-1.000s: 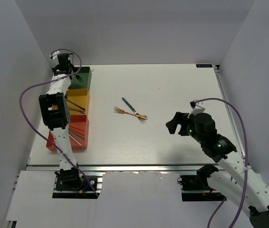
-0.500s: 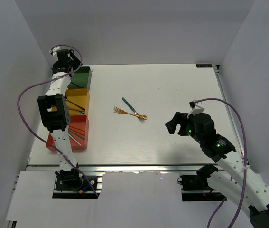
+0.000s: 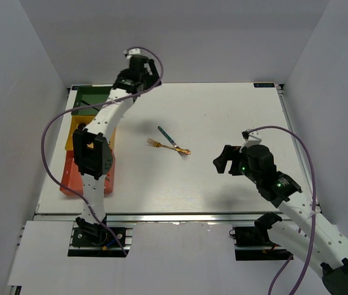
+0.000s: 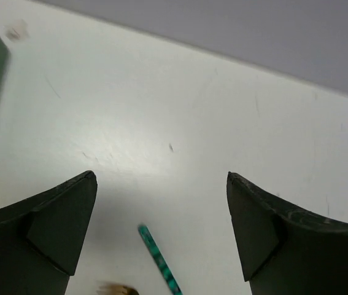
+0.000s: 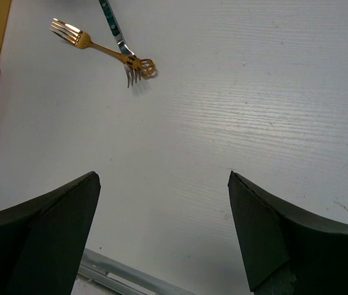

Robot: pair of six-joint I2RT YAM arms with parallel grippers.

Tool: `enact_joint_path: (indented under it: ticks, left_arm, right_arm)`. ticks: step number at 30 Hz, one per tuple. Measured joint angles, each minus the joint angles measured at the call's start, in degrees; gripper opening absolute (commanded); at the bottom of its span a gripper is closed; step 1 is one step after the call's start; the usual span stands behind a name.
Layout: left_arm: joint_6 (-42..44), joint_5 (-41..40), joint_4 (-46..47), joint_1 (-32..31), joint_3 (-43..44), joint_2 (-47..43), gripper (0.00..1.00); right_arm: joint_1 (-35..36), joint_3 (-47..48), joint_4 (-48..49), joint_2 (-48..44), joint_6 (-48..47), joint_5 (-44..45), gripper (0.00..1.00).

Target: Sort the eating utensils into containers

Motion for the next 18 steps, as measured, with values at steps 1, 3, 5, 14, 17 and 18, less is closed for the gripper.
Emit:
enact_joint_path:
  ticks: [1, 3, 5, 14, 17, 18]
  left_arm:
    - [-0.1, 0.7, -1.5, -1.7, -0.6, 0.2, 0.92]
    - [-1.3, 1.3, -3.3, -4.4, -2.0, 0.7, 0.93]
    - [-4.4, -0.3, -4.4, -7.0, -5.0, 0.7, 0.96]
    - [-21.7, -21.5, -7.6, -21.4, -12.3, 0.8, 0.95]
    - [-25.6, -24.9, -7.3, -23.1, -15.8, 1.2, 0.92]
    - [-26.7, -25.9, -7.8, -23.4, -16.1, 1.9, 0.9]
  right_arm:
    - [0.0, 0.0, -0.2, 0.0, -0.2, 0.0, 0.89]
    - [0.0, 0.0, -0.3, 0.0, -0.2, 0.0, 0.89]
    - [0.0, 0.0, -0.2, -0.1, -0.2, 0.0, 0.89]
    - [0.0, 0.0, -0.7, -0.8, 0.5, 0.0, 0.89]
    - [0.0, 0.0, -1.1, -2.6, 0.5, 0.0, 0.89]
    - [0.0, 0.0, -1.2, -3.0, 0.5, 0.0, 0.89]
